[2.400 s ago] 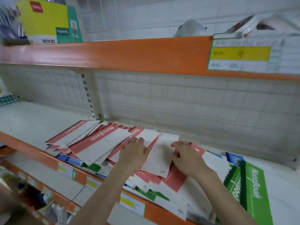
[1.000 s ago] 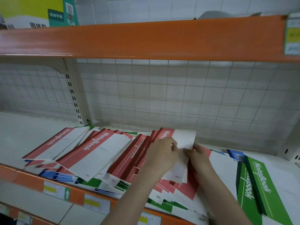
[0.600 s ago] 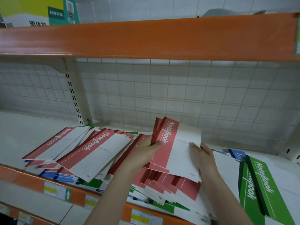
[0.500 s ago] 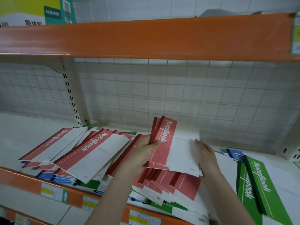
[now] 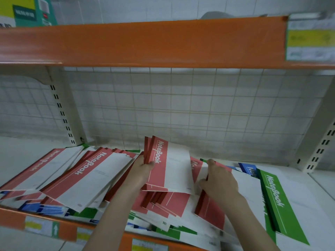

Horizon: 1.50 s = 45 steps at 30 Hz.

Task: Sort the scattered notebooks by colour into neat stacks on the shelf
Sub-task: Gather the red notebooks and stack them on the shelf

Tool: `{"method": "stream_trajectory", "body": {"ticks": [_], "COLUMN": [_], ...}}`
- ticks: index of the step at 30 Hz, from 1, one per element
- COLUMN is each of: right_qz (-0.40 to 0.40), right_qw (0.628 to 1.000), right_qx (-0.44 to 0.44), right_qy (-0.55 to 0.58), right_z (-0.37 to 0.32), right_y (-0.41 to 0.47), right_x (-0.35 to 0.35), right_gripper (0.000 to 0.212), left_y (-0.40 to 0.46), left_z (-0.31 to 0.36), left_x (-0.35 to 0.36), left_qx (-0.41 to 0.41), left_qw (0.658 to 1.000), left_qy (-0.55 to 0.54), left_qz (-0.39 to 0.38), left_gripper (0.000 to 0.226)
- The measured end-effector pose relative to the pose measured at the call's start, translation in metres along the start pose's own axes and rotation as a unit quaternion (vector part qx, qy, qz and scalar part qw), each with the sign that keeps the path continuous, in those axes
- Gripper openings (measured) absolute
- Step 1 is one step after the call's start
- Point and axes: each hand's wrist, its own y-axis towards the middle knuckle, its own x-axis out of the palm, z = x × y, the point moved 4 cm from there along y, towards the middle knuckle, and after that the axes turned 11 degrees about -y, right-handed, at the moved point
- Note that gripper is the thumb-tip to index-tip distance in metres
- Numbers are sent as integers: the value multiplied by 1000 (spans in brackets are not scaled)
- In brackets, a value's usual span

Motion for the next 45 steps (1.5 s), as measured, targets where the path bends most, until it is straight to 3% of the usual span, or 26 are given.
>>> {"method": "stream_trajectory", "body": {"ticks": [4, 6, 10, 12, 16, 19, 22, 25, 30, 34, 38, 40, 42, 45], "right_qz": [69, 93, 122, 158, 189, 133, 93, 86, 116, 164, 148, 149, 162, 180], "right_qw": [996, 985, 929, 909, 905, 897, 889, 902, 922, 923, 914, 910, 908, 907], "right_qx": [-7, -19, -46, -50, -39, -9, 1, -63, -278, -277, -254, -236, -222, -202], "right_qy": [59, 144, 345, 382, 379, 421, 448, 418, 244, 213, 278, 306, 317, 323], "right_z": [0, 0, -20, -33, -52, -54, -47, -43, -50, -42, -33, -31, -29, -23], "right_y": [7, 13, 18, 16, 12, 17, 21, 18, 4, 10, 19, 20, 20, 22], "right_x": [-13, -21, -31, -30, -15, 2, 11, 9, -3, -6, 2, 6, 8, 11], "right_gripper": [33, 37, 36, 33, 25, 22, 22, 30, 55, 24, 24, 27, 26, 20], "left_y": [-4, -9, -19, -25, -38, -35, -36, -36, -34, -31, -25, -24, -25, -23], "left_z": [2, 3, 2, 2, 5, -1, -4, -4, 1, 1, -9, -15, -17, -5], "left_x": [-3, 1, 24, 37, 49, 47, 43, 40, 54, 64, 71, 68, 59, 41], "left_qx": [12, 30, 62, 90, 84, 54, 46, 59, 92, 114, 17, 6, 21, 106], "left_qw": [999, 996, 984, 978, 979, 983, 978, 976, 970, 968, 976, 974, 964, 953], "left_qy": [41, 59, 117, 129, 129, 80, 89, 95, 104, 76, -15, 26, 103, 226], "left_qz": [-26, -51, -119, -136, -133, -159, -184, -187, -201, -211, -216, -227, -242, -170], "left_gripper": [31, 30, 33, 30, 27, 44, 29, 39, 55, 50, 38, 32, 12, 15]}}
